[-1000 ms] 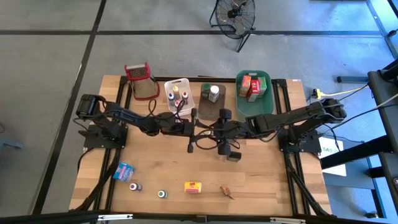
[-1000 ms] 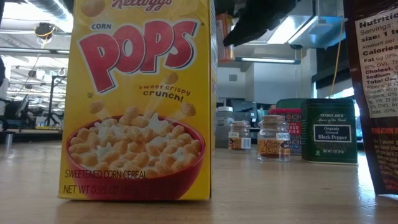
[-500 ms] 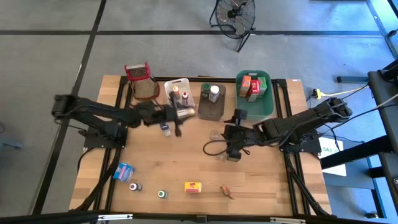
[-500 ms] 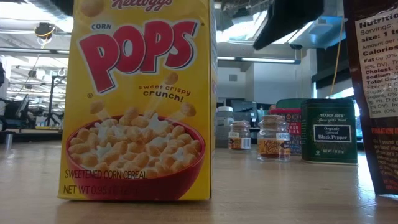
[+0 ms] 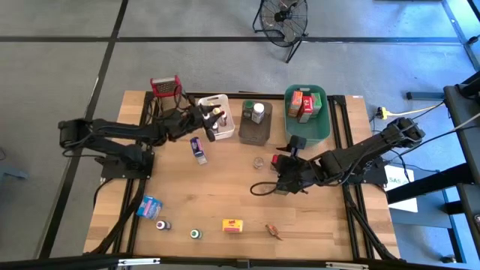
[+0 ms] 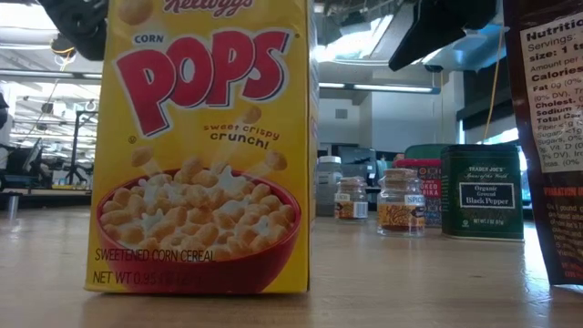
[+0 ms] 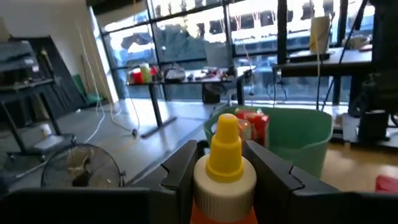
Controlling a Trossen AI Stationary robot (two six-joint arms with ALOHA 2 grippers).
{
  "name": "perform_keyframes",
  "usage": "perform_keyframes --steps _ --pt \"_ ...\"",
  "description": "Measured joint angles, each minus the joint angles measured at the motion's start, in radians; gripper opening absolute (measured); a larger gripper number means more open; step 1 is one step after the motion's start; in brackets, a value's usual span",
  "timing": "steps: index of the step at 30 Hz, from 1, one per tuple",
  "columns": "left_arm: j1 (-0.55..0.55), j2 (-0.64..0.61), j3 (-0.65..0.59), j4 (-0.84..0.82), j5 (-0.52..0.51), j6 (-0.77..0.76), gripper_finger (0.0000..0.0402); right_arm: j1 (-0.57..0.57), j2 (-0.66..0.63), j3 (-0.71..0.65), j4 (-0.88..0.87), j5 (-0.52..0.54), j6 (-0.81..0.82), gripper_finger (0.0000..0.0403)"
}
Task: Pick & Place Kitchen Items
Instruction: Put the yellow food coloring into the white bin
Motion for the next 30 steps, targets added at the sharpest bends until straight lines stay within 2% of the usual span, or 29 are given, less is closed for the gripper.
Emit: perform_keyframes --steps 5,10,19,25,30 --pt "0.005 0.059 -0.024 0.149 0.079 -0.010 0.0111 0.000 0.000 0.000 -0.004 0.020 0.003 0.0266" --pt "0.018 0.110 -0.024 0.172 0.135 -0.055 0.0111 0.000 0.000 0.000 -0.011 0.043 0.005 0.0266" --pt "-0.033 0.229 -0.024 0.311 0.128 -0.072 0.0111 0.001 0.001 -0.025 -0.014 0.043 0.037 0.0266" --pt "-0.082 0.278 -0.024 0.317 -0.018 -0.042 0.0111 0.001 0.001 -0.050 -0.015 0.043 0.064 0.0266" --pt "-0.135 0.280 -0.024 0.321 -0.194 -0.040 0.0111 0.001 0.001 -0.052 -0.015 0.043 0.063 0.0266"
